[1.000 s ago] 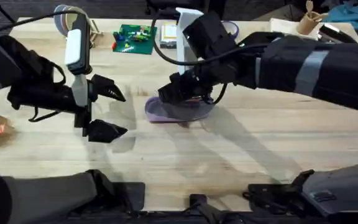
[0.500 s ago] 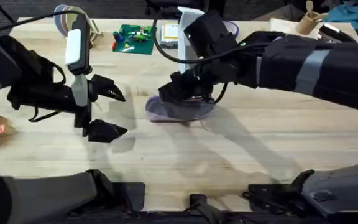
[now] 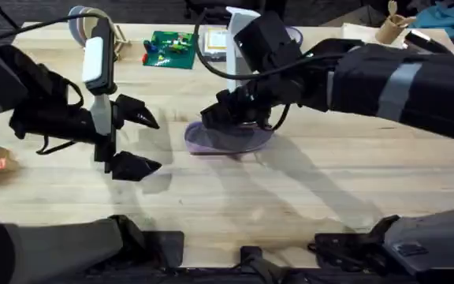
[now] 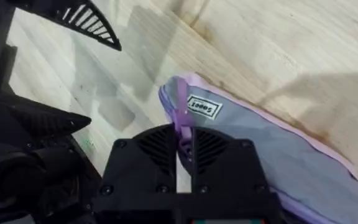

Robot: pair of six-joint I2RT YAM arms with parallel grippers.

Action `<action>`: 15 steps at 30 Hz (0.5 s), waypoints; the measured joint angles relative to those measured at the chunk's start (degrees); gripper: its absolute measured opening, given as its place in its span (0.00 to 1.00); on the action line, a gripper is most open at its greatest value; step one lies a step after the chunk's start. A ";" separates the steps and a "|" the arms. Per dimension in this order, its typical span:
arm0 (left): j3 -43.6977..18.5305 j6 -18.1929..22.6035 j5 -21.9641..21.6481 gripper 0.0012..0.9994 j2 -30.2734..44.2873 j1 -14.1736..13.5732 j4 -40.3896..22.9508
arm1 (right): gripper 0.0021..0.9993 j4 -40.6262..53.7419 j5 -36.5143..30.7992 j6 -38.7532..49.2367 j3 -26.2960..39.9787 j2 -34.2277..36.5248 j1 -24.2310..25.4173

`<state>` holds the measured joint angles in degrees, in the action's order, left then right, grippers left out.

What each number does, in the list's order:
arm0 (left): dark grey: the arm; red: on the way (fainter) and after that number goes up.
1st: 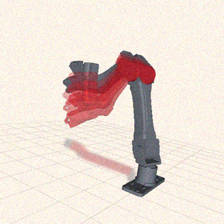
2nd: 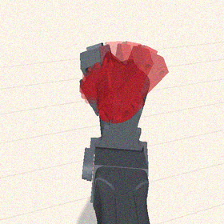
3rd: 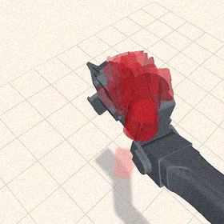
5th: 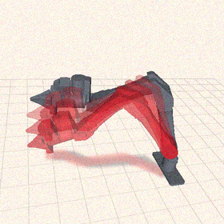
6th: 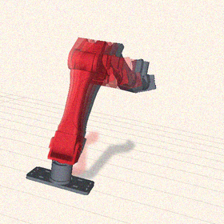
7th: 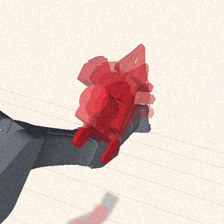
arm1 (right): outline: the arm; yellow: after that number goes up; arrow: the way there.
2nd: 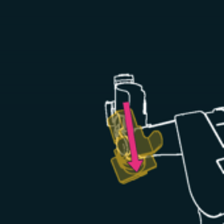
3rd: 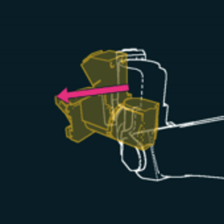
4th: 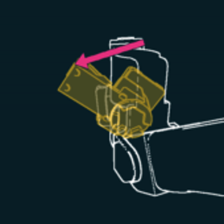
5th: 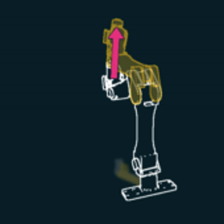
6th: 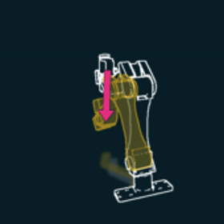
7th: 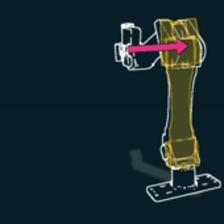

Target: Unzip the bag, pick up the pens from the table one at a time and place them inside, then zip the bag closed.

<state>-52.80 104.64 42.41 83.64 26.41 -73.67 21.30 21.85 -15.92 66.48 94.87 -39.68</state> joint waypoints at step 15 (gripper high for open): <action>0.00 0.00 0.00 0.99 0.00 0.00 0.00 | 0.07 0.72 -1.93 0.02 0.00 -5.30 1.86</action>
<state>-52.80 104.64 42.41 83.64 26.41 -73.67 22.02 19.92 -15.90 66.48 89.57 -37.82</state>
